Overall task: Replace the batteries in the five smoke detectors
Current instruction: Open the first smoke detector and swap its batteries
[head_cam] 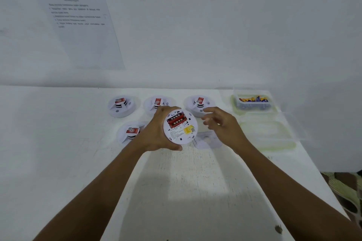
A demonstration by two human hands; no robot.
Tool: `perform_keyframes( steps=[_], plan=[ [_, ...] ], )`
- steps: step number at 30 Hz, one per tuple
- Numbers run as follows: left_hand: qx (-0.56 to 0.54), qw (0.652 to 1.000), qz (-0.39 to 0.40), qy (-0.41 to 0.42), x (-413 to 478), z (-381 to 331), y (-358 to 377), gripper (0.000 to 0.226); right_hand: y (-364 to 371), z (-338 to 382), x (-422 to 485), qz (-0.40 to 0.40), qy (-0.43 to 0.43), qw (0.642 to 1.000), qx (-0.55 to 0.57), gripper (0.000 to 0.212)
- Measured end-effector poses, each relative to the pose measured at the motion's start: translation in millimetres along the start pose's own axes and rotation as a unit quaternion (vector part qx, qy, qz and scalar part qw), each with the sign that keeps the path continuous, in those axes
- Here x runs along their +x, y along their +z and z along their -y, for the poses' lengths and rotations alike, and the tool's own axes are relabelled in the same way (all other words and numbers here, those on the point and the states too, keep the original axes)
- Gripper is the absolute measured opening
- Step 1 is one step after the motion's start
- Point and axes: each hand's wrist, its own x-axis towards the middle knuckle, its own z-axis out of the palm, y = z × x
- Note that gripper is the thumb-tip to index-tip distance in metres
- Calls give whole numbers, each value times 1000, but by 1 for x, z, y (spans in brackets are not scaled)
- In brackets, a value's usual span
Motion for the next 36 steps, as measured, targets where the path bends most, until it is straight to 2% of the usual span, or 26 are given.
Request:
perform_keyframes(
  steps=[2,4,10,12,15,18,26,30,33,36],
  plan=[
    [-4,1000,20,17,5,-6,6,105,-2,14,-3,43,52,991,114,30],
    [-12,999,29,31,12,-10,13,106,-6,23,-8,57,69,982,164,31],
    [-94,993,27,60,24,-30,34,98,-26,26,-27,-19,77,977,196,23],
    [-105,991,41,67,30,-36,44,99,-32,22,-31,-30,70,985,155,22],
    [-90,993,43,62,40,-43,60,100,-41,16,-35,-72,38,996,21,20],
    [-58,993,61,83,52,-51,76,92,-50,13,-36,-119,-19,990,-75,17],
    [20,989,22,145,78,-85,101,94,-69,24,-33,-227,12,962,-148,23],
    [55,990,28,125,82,-92,112,94,-78,26,-32,-221,32,955,-193,29],
    [23,993,53,99,80,-96,115,89,-83,27,-32,-205,31,956,-206,34],
    [82,993,21,79,82,-103,112,104,-86,28,-32,-193,36,957,-214,39]
  ],
)
